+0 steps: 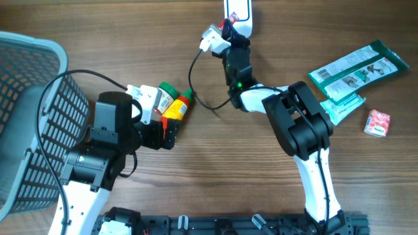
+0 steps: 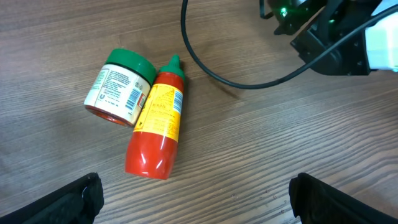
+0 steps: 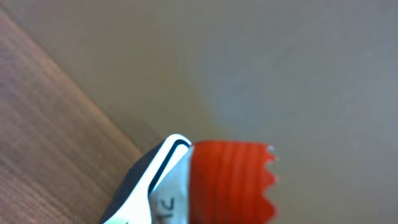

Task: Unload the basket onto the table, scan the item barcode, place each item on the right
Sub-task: 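Carry the sachet right and drop it beside the glove pack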

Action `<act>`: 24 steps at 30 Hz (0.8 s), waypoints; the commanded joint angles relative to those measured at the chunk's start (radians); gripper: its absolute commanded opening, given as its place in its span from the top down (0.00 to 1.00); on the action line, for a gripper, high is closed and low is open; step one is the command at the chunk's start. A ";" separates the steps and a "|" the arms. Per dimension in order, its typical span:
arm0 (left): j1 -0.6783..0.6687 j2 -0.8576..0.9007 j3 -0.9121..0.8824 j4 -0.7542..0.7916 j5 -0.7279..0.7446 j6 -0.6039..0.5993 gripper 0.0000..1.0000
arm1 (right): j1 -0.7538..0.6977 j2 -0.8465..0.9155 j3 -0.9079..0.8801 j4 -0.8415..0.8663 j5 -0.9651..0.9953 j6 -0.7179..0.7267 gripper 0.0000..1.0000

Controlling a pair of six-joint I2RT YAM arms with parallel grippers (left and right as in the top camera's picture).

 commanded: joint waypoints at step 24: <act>-0.006 0.000 0.000 0.003 -0.005 0.005 0.00 | -0.042 0.037 0.161 -0.087 -0.075 0.072 0.95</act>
